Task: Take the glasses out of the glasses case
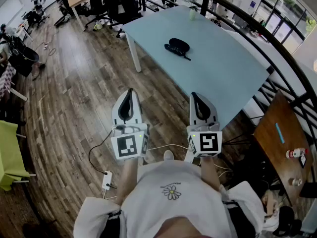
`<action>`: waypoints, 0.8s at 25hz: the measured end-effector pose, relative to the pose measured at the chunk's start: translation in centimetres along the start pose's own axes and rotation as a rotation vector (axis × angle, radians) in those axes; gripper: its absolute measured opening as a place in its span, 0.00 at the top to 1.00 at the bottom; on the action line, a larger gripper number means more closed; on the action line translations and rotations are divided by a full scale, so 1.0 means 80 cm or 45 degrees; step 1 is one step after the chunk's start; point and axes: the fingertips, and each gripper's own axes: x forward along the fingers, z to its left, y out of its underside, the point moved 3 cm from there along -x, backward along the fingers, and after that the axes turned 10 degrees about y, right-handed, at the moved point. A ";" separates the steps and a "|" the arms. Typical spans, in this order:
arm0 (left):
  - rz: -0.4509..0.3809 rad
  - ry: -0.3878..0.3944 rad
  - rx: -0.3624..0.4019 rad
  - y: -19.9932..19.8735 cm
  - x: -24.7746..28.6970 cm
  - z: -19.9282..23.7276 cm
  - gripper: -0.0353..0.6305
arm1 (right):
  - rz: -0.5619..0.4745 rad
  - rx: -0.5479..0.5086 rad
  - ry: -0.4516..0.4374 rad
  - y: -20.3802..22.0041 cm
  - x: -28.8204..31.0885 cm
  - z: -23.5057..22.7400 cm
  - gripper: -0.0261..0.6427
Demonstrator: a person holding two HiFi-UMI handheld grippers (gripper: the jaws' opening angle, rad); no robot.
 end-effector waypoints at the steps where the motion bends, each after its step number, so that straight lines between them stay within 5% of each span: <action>1: -0.001 -0.001 0.001 0.001 0.001 -0.001 0.92 | -0.001 -0.001 0.003 0.001 0.000 -0.001 0.95; 20: 0.032 -0.039 0.010 0.029 0.032 -0.006 0.92 | 0.020 0.077 -0.015 0.027 0.026 -0.032 0.95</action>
